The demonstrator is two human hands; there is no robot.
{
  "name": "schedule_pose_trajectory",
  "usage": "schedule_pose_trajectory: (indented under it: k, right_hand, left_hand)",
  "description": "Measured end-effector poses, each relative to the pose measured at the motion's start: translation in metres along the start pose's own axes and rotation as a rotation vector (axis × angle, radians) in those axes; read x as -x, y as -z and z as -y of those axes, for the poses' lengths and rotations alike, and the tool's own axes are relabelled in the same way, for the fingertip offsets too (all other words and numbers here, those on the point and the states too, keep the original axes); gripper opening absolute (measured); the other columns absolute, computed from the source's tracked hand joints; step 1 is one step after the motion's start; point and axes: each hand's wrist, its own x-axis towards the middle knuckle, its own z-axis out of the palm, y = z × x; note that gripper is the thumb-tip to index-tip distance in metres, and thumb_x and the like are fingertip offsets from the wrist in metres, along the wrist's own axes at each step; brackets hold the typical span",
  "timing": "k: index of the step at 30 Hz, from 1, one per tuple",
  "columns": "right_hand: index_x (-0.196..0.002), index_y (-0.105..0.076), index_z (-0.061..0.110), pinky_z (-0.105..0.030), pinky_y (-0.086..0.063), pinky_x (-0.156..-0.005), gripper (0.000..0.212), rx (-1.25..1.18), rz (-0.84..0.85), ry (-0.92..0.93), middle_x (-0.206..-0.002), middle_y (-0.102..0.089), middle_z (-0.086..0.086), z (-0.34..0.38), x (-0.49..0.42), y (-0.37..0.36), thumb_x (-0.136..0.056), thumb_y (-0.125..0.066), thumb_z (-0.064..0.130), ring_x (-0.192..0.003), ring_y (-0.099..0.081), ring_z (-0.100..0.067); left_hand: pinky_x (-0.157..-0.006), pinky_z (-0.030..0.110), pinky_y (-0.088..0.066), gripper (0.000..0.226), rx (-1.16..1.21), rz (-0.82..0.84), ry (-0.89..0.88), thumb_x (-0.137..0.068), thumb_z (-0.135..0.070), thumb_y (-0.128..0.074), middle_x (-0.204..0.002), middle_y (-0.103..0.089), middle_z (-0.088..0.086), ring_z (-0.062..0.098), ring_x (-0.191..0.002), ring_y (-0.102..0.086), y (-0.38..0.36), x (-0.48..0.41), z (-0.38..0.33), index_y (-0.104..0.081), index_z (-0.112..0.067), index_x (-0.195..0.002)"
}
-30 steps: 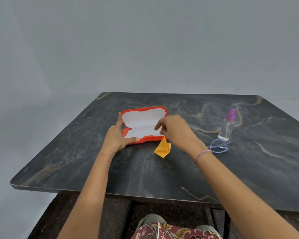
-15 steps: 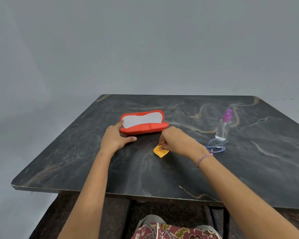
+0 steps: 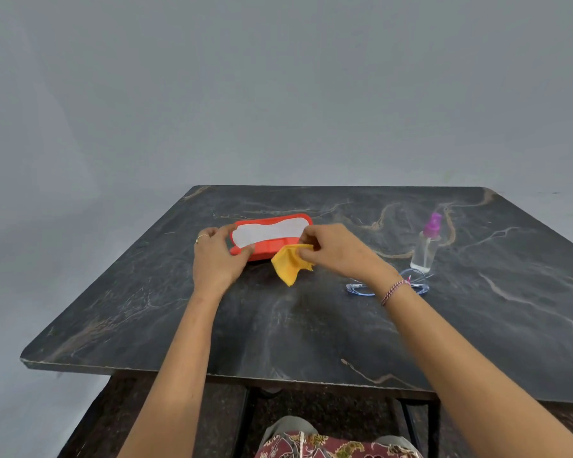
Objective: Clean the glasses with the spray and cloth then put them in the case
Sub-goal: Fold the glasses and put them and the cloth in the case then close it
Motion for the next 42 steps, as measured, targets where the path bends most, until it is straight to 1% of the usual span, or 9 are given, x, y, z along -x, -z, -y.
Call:
schedule_pose_trajectory:
  k: [5, 10, 13, 19, 24, 28, 35, 39, 42]
  right_hand:
    - [-0.080, -0.062, 0.010, -0.019, -0.052, -0.058, 0.017, -0.302, -0.022, -0.088, -0.073, -0.063, -0.004, 0.006, -0.018, 0.015, -0.086, -0.063, 0.025, -0.063, -0.061, -0.015]
    - [-0.073, -0.060, 0.012, -0.020, -0.052, -0.058, 0.021, -0.476, -0.062, -0.201, -0.069, -0.057, -0.001, 0.005, -0.033, 0.016, -0.085, -0.066, 0.028, -0.061, -0.056, -0.010]
    - [-0.079, -0.060, 0.010, -0.024, -0.052, -0.057, 0.017, -0.600, -0.097, -0.271, -0.073, -0.059, -0.001, 0.005, -0.040, 0.012, -0.084, -0.067, 0.025, -0.059, -0.058, -0.011]
    - [-0.075, -0.062, 0.013, -0.017, -0.049, -0.053, 0.020, -0.809, -0.010, -0.287, -0.076, -0.064, 0.002, 0.010, -0.043, 0.013, -0.087, -0.062, 0.028, -0.069, -0.062, -0.009]
    - [-0.083, -0.063, 0.012, -0.021, -0.052, -0.062, 0.019, -0.860, 0.005, -0.303, -0.084, -0.063, -0.001, 0.009, -0.048, 0.010, -0.093, -0.055, 0.026, -0.075, -0.060, -0.009]
    - [-0.090, -0.062, 0.010, -0.027, -0.054, -0.069, 0.023, -0.954, -0.031, -0.365, -0.077, -0.064, 0.000, 0.013, -0.053, 0.003, -0.094, -0.052, 0.030, -0.073, -0.062, -0.012]
    - [-0.092, -0.055, 0.006, -0.031, -0.056, -0.066, 0.010, -1.085, -0.146, -0.429, -0.086, -0.061, -0.008, 0.007, -0.068, -0.002, -0.093, -0.054, 0.016, -0.072, -0.063, -0.018]
    - [-0.093, -0.046, 0.005, -0.031, -0.057, -0.046, 0.010, -1.039, -0.282, -0.531, -0.099, -0.051, -0.014, -0.009, -0.079, -0.001, -0.093, -0.054, 0.011, -0.076, -0.062, -0.028]
    - [-0.092, -0.051, 0.005, -0.023, -0.051, -0.038, 0.004, -0.920, -0.278, -0.555, -0.113, -0.053, -0.025, -0.017, -0.085, -0.008, -0.091, -0.054, 0.004, -0.060, -0.064, -0.028]
  left_hand:
    - [-0.078, 0.026, -0.048, 0.014, 0.239, -0.220, -0.103, -0.085, -0.033, -0.064, -0.094, -0.068, -0.002, 0.010, -0.087, -0.062, 0.009, 0.011, -0.031, -0.068, -0.022, -0.092]
    - [-0.063, 0.022, -0.045, 0.013, 0.356, -0.389, -0.143, -0.085, -0.029, -0.064, -0.064, -0.059, -0.011, 0.004, -0.059, -0.055, 0.014, 0.023, -0.059, -0.063, -0.019, -0.076]
    - [-0.067, 0.028, -0.053, 0.013, 0.351, -0.227, -0.150, -0.085, -0.032, -0.064, -0.068, -0.067, -0.008, 0.010, -0.066, -0.066, 0.008, 0.022, -0.066, -0.064, -0.025, -0.074]
    - [-0.075, 0.018, -0.042, 0.023, 0.364, 0.012, -0.045, -0.083, -0.039, -0.066, -0.085, -0.068, -0.009, 0.002, -0.083, -0.060, -0.007, 0.016, -0.070, -0.074, -0.018, -0.089]
    - [-0.083, 0.038, -0.056, 0.009, 0.647, 0.122, 0.125, -0.081, -0.026, -0.071, -0.084, -0.073, 0.002, 0.016, -0.082, -0.069, -0.010, 0.006, -0.060, -0.073, -0.018, -0.086]
    - [-0.068, 0.029, -0.058, 0.015, 0.733, 0.132, 0.192, -0.087, -0.025, -0.064, -0.080, -0.071, 0.003, 0.010, -0.074, -0.067, -0.009, -0.001, -0.060, -0.071, -0.015, -0.078]
    - [-0.049, 0.023, -0.056, 0.023, 0.730, 0.026, 0.206, -0.092, -0.014, -0.058, -0.073, -0.061, 0.012, 0.026, -0.070, -0.063, -0.009, -0.024, -0.047, -0.066, -0.010, -0.070]
    - [-0.044, 0.022, -0.054, 0.019, 0.678, 0.019, 0.245, -0.094, -0.011, -0.054, -0.068, -0.055, 0.009, 0.019, -0.045, -0.062, -0.004, -0.040, -0.038, -0.060, -0.003, -0.078]
    - [-0.048, 0.026, -0.057, 0.013, 0.634, 0.071, 0.277, -0.093, -0.006, -0.054, -0.068, -0.055, 0.010, 0.016, -0.038, -0.062, -0.006, -0.051, -0.038, -0.059, 0.000, -0.083]
